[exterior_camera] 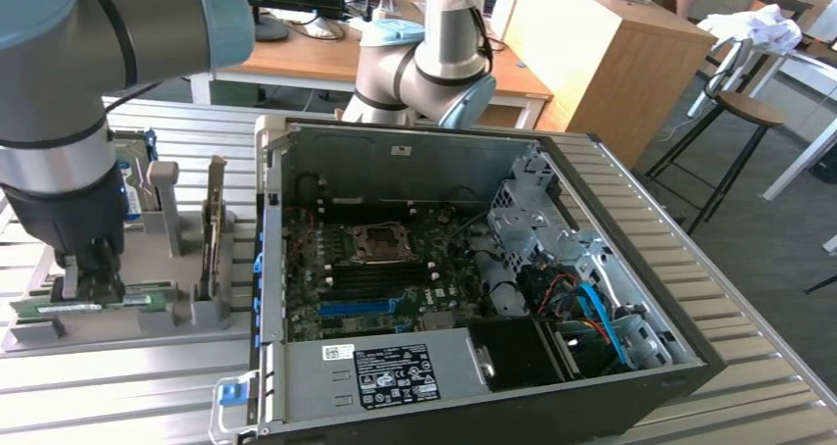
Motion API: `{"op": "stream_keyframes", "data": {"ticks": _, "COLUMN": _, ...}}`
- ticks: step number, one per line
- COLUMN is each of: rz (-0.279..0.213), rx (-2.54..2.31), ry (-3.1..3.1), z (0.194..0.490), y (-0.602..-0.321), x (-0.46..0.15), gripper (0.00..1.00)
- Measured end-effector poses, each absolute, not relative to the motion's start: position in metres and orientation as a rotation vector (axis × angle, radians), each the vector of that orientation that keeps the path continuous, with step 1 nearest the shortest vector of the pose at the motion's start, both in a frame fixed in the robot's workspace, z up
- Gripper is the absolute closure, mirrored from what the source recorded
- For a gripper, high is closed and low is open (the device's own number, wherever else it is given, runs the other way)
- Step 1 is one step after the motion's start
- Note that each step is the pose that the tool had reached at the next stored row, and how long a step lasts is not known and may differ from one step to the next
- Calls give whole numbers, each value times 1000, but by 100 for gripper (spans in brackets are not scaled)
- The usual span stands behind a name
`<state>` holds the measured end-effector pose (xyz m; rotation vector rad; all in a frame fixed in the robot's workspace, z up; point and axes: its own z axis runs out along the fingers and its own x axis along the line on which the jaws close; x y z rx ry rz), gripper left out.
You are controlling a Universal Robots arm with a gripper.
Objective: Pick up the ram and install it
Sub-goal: 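Pick up the ram and move it above insertion slot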
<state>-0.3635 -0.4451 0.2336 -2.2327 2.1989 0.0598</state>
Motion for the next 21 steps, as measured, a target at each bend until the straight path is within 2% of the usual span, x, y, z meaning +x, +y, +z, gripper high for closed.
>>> {"op": "stream_keyframes", "data": {"ticks": 21, "rz": 22, "rx": -2245, "ry": 2235, "z": 312, "y": -445, "x": -361, "gripper": 89}}
